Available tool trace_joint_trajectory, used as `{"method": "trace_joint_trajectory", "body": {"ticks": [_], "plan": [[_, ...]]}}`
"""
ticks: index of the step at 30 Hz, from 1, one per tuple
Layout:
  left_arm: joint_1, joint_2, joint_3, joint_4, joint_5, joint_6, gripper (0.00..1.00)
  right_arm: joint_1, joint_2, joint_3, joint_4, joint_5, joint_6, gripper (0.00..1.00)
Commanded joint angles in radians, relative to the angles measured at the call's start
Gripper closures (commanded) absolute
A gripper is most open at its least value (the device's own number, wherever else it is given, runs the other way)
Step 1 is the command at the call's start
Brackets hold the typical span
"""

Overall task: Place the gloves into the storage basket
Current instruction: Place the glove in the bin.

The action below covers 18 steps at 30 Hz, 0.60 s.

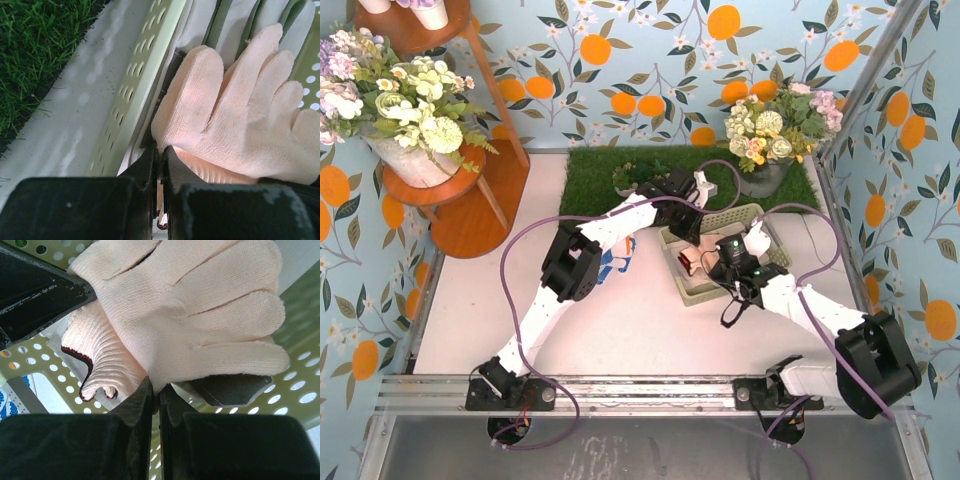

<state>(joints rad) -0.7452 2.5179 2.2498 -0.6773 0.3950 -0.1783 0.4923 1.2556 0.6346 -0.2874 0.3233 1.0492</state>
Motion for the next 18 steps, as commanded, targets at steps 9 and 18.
{"method": "trace_joint_trajectory", "body": {"ticks": [9, 18], "plan": [[0.049, 0.055, -0.004, 0.168, -0.017, 0.014, 0.99, -0.015, 0.019, 0.047, -0.119, 0.103, -0.034, 1.0], [0.05, -0.077, -0.135, 0.288, -0.028, 0.005, 0.65, -0.016, 0.047, 0.034, -0.079, 0.053, -0.009, 1.0]]}}
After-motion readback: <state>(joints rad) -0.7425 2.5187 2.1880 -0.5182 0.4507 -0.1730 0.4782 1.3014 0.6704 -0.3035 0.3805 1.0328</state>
